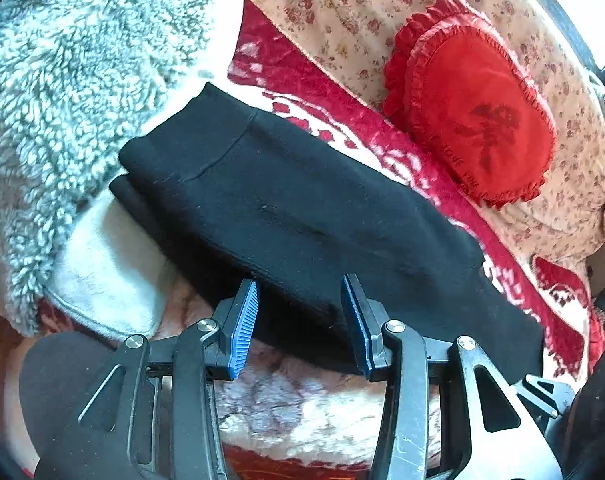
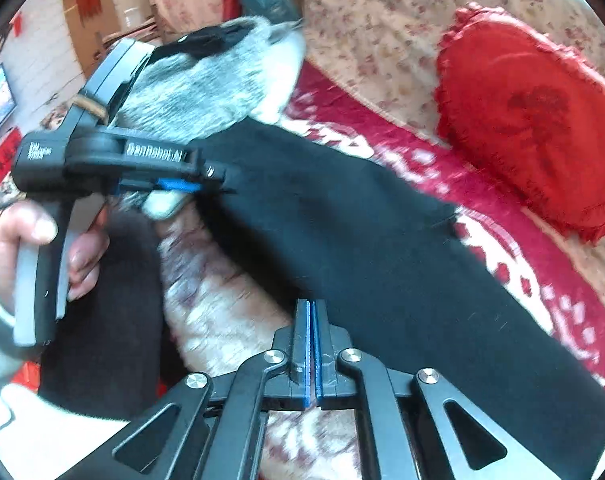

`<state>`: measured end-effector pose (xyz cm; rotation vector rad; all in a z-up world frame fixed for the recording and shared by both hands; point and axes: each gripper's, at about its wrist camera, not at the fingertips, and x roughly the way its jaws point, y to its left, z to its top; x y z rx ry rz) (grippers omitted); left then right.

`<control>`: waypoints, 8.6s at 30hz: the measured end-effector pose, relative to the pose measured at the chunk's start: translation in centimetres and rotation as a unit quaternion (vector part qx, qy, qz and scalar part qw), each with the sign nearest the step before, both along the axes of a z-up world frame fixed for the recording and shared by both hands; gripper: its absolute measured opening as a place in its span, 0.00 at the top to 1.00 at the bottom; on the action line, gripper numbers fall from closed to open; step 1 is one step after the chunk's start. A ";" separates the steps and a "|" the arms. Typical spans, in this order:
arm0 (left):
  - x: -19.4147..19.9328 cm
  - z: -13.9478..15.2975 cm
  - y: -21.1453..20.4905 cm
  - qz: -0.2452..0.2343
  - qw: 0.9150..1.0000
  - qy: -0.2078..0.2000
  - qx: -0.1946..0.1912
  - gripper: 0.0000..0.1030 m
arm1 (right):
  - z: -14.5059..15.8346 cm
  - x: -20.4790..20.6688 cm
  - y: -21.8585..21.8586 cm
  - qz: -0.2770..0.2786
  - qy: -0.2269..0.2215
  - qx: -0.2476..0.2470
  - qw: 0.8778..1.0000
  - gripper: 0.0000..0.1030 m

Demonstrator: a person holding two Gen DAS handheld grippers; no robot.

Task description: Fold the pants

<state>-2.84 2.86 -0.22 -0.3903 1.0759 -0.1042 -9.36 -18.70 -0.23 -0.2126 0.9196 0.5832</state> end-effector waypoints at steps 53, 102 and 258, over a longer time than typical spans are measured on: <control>-1.1 -1.1 -8.3 -0.072 0.984 -0.029 0.161 0.42 | -2.9 2.4 -2.2 -0.130 0.045 -0.005 0.990 0.78; -5.2 -0.9 -28.8 -0.224 0.969 0.093 -0.051 0.41 | -0.3 1.3 -29.9 -0.405 0.111 0.045 0.906 0.63; -0.8 0.1 4.0 0.087 0.996 0.036 0.003 0.28 | -0.1 13.8 10.1 -0.009 0.081 0.050 0.995 0.62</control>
